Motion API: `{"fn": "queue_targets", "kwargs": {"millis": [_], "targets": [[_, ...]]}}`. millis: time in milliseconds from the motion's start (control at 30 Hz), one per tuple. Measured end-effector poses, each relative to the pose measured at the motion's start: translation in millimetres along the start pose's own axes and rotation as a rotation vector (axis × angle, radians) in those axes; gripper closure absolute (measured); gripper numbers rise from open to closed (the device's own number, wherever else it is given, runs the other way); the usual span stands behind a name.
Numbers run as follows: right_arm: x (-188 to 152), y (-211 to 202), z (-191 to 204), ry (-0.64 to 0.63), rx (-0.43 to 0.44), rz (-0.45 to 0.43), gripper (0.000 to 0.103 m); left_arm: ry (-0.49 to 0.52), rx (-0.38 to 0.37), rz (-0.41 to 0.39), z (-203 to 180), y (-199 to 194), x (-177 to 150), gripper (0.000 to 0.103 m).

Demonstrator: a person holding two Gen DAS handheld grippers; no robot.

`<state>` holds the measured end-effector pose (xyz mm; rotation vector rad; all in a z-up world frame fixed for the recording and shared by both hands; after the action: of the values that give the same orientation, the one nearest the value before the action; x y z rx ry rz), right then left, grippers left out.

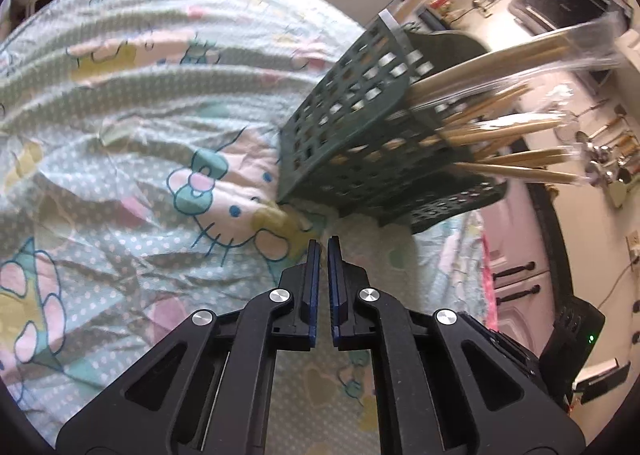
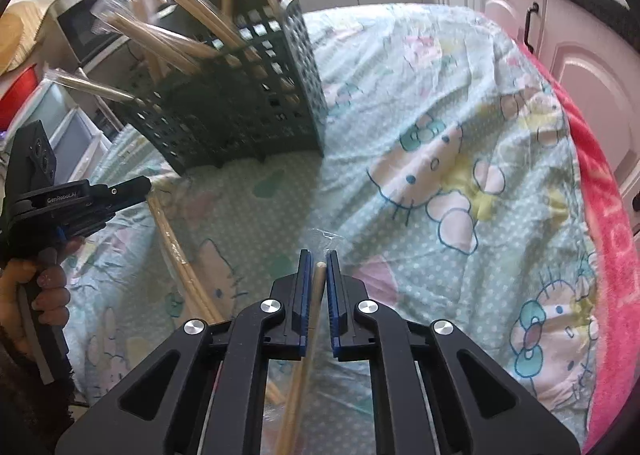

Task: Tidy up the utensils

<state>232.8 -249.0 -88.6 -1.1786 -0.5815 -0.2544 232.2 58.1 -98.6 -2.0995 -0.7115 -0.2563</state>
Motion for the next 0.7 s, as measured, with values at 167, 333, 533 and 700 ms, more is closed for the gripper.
{"fn": "queue_targets", "kwargs": {"millis": [167, 333, 533, 700], "targets": [[10.9, -25.9, 15.7, -0.045, 0.028, -0.061, 0.097, 0.047, -0.040, -0.045, -17.3, -26.5, -0.3, 0.102], [25.1, -52.6, 32.5, -0.097, 0.036, -0.131, 0.097, 0.106, -0.071, -0.098, -38.7, -53.5, 4.0, 0.102], [39.5, -79.1, 46.3, -0.143, 0.043, -0.201, 0.097, 0.175, -0.109, -0.145, -65.4, -81.4, 5.8, 0.102], [46.8, -93.4, 55.0, -0.175, 0.044, -0.246, 0.097, 0.221, -0.133, -0.176, -81.4, -99.7, 7.3, 0.102]]}}
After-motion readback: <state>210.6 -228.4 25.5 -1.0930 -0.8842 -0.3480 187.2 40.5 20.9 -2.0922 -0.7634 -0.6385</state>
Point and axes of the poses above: each gripper's, at about its wrist camera, not at the fingertips, and y roughly the way its jaws point, z to its left, x to its top, the point moved 2 cm from there along y, roughly the way its jaws point
